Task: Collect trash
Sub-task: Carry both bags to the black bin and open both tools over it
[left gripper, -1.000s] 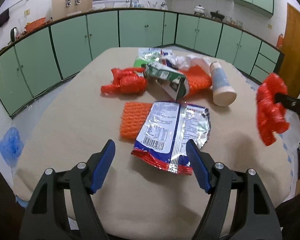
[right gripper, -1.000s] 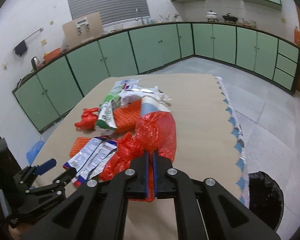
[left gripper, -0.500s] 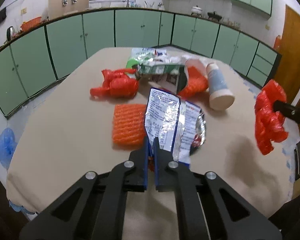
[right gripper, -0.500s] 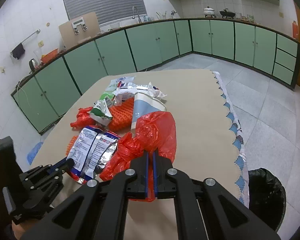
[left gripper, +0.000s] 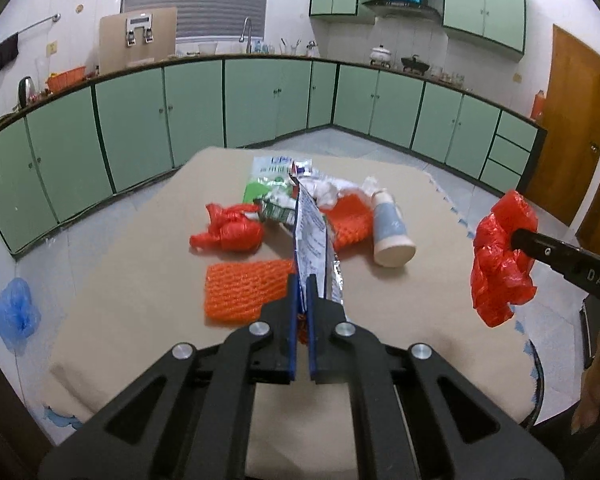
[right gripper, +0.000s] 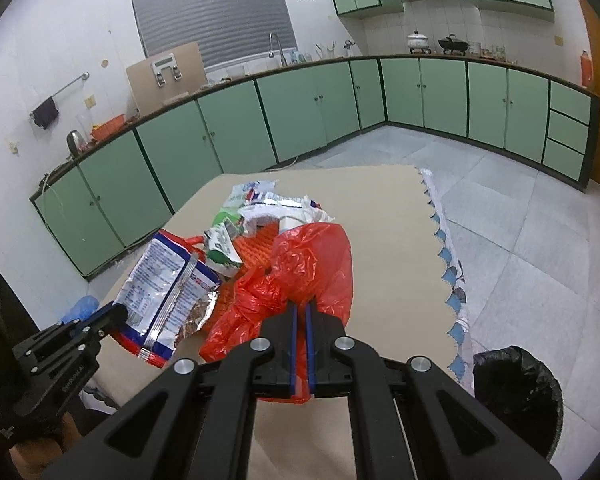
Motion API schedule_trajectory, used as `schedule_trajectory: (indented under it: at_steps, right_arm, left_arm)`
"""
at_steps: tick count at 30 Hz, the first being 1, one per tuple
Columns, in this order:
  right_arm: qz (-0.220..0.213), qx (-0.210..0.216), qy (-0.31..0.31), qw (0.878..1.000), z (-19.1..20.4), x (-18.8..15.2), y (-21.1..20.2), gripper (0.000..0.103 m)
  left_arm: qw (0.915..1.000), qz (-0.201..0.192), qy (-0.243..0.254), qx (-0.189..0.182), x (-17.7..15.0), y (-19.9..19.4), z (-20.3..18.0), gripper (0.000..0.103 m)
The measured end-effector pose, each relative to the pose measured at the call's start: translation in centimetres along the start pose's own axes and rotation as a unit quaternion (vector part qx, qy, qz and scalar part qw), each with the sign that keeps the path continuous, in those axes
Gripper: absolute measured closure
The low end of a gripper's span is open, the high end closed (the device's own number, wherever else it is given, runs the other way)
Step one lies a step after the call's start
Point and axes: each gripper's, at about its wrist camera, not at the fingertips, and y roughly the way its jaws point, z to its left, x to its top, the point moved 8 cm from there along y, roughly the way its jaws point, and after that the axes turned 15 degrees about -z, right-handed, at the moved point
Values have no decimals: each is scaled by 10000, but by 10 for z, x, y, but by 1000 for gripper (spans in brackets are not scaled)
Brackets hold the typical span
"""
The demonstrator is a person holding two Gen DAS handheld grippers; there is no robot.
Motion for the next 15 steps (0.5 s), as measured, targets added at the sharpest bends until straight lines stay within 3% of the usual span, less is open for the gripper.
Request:
schedule_trajectory:
  at_steps: [15]
  right_arm:
    - [-326,23,22,9995,-6,29,-43,99]
  left_arm:
    - [9993,-309,125,-190,34,-37,-23,101]
